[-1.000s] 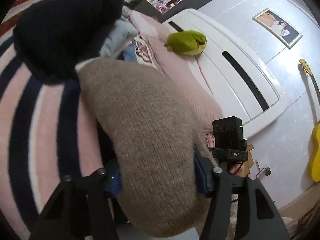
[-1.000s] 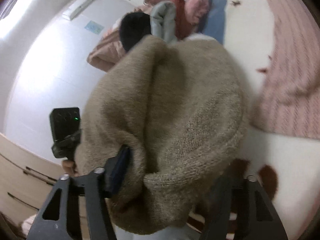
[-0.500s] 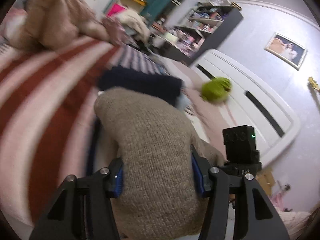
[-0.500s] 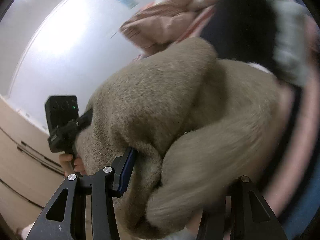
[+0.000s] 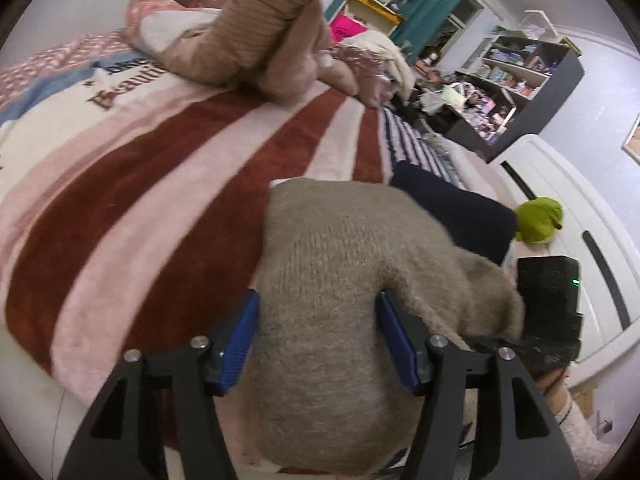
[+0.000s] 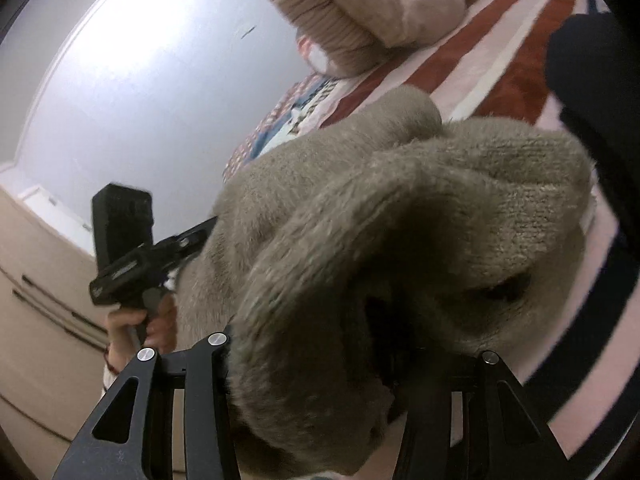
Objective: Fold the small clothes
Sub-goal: 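Carry the sweater bundle beside the folded clothes and open both grippers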
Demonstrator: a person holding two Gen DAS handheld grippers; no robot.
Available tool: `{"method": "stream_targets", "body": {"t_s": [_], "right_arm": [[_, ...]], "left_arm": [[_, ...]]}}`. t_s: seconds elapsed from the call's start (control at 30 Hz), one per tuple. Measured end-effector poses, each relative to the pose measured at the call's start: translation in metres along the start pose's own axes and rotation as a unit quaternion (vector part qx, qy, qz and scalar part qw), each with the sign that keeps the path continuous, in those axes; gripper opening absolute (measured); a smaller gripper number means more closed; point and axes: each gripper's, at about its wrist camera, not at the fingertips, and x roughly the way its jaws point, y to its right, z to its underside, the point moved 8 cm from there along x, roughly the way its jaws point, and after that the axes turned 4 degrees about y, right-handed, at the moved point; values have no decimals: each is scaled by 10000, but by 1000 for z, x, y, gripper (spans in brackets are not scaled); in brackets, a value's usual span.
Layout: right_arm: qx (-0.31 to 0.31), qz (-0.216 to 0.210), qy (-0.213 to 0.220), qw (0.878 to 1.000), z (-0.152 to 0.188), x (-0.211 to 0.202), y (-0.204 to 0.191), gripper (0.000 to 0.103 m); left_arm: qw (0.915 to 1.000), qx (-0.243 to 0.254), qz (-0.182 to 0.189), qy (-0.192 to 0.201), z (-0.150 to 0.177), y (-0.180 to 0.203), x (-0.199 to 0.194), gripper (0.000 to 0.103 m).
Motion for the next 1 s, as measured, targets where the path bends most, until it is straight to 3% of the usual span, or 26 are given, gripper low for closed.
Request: {"method": "stream_targets", "body": {"t_s": [0.07,0.27,0.4,0.53,0.67,0.77,0.87,1.0], "right_arm": [[-116,87,-19,9999,6,2,-4,52],[-14,190,36,9998,-1,2,-4,55],[-279,429,84,9987,9,-15,-8,64],[-374,660,278,9967,20,-43,0,65],[-612,1025,426,9919,44,-80,4,66],[-676,1317,601,9872,64,-110,11,66],[-620,1586,850,9817,86,-148,20,66],[-562,2261,1253,9644,122,-215,38,66]], "left_arm": [[9999,24,-112,25,5,-2,-4,70],[9983,207,-534,130,6,3,-23,71],[9900,551,-1274,255,6,7,-39,71],[9857,670,-1459,518,11,22,-58,71],[9667,1013,-2194,839,18,49,-76,71],[9696,1151,-1926,980,31,84,-79,71],[9671,1410,-1810,1101,47,126,-78,71],[9647,1784,-1488,1241,75,195,-71,74]]}}
